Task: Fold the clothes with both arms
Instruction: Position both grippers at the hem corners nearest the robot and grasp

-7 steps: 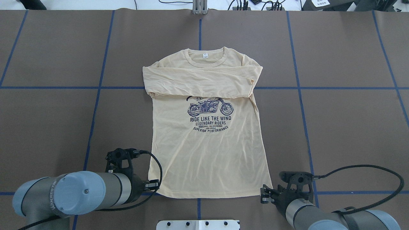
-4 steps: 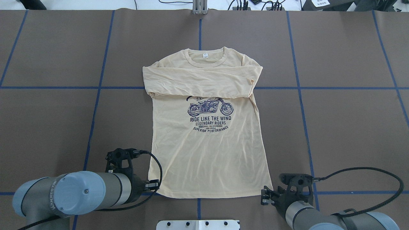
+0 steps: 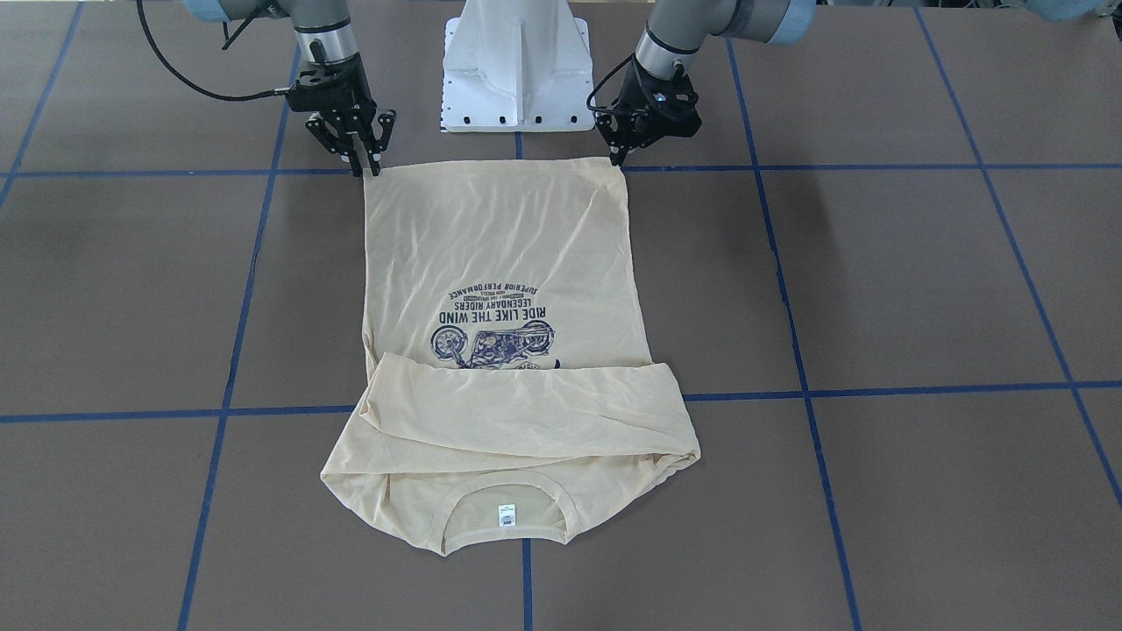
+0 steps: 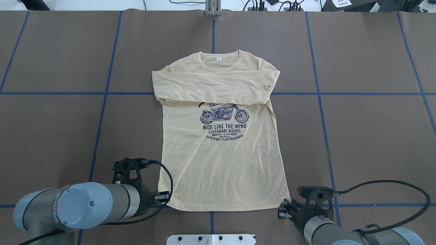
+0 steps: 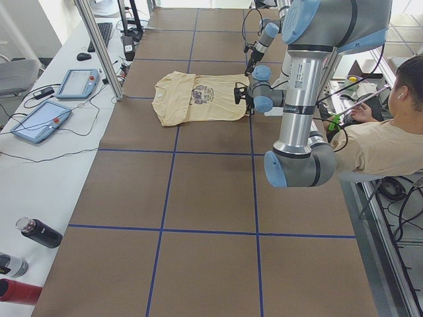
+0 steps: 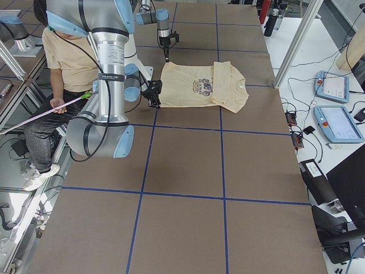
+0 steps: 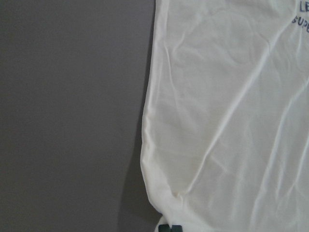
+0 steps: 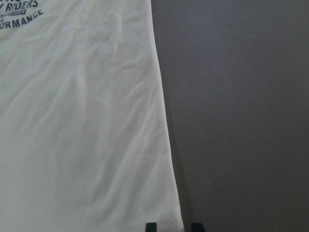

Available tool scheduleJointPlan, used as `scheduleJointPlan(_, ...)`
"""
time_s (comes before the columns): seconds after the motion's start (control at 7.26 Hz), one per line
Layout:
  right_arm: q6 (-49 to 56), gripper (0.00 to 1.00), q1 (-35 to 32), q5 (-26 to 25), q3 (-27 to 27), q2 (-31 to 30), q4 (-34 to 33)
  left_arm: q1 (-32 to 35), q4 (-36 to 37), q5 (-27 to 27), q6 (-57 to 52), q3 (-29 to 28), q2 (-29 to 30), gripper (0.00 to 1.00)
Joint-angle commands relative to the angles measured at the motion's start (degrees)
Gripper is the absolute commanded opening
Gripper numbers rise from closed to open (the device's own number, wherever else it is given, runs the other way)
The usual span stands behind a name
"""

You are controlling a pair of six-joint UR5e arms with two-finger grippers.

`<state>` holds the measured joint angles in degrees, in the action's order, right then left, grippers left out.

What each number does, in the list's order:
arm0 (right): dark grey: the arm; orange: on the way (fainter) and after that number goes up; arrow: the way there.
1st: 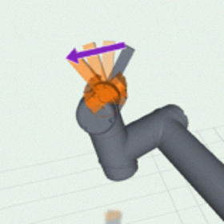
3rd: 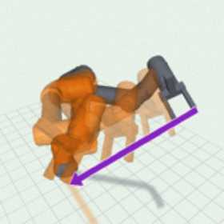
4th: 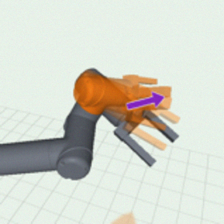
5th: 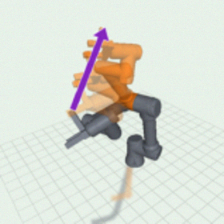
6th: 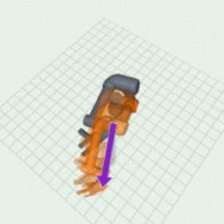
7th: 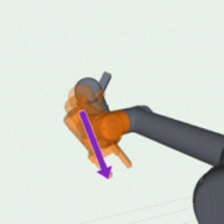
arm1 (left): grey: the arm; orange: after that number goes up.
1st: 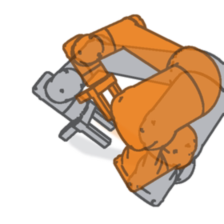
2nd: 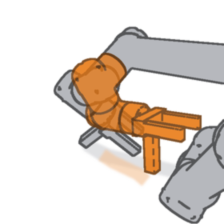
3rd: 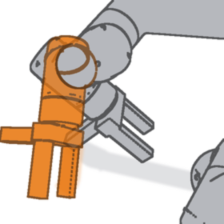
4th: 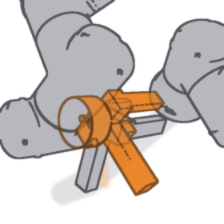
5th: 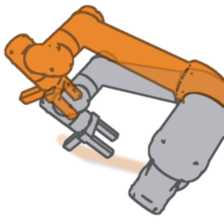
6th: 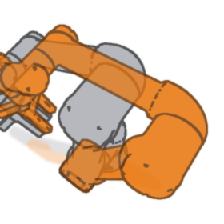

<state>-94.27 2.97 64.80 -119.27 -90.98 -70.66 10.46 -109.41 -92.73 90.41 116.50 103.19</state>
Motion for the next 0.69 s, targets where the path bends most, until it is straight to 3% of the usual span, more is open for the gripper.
scheduleJointPlan(0.0,0.0,0.17,0.0,0.0,-0.2,0.0,0.0,0.1,0.0,-0.1,-0.1,0.0,0.0,0.00)
scheduleJointPlan(0.28,0.0,0.00,-0.1,0.0,-0.4,0.0,0.0,0.1,0.0,0.0,-0.1,0.4,0.0,0.00)
scheduleJointPlan(0.55,0.1,0.00,-0.3,0.1,-1.7,0.1,0.0,0.4,0.1,-0.1,-0.1,1.5,-0.1,0.00)
